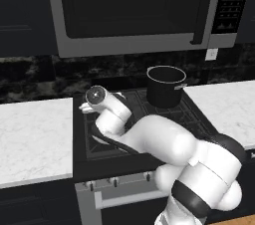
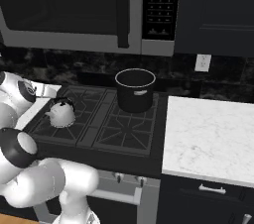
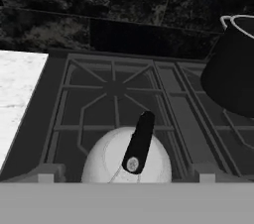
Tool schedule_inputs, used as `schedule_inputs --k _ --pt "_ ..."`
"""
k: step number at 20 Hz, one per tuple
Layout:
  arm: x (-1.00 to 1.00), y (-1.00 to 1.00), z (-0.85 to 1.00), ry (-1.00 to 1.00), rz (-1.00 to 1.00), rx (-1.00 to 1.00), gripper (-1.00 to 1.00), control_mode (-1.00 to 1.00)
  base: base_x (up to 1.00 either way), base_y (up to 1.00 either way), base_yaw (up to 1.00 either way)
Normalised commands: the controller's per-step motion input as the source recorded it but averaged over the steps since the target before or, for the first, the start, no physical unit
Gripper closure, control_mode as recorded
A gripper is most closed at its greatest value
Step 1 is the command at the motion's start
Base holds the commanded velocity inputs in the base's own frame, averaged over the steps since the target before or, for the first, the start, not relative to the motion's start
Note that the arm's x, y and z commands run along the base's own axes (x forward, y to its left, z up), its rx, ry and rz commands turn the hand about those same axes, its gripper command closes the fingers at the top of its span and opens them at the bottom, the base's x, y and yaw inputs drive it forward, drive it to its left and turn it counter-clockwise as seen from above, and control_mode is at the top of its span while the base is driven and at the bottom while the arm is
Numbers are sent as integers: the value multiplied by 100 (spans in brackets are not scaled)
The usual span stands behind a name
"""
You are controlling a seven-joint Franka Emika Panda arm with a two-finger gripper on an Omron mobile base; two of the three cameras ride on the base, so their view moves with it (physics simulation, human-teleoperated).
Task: Pick the kettle from the counter and place it on a stove burner. Then turn the burner on.
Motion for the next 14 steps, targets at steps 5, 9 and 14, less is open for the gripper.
schedule_inputs --k 5,9,14 --pt "-100 0 -33 -30 0 -4 -100 -100 0 0 0" --pt "-100 14 -94 -29 0 -20 -100 -100 0 0 0" --pt "-100 40 -100 -12 0 -32 -100 -100 0 0 0"
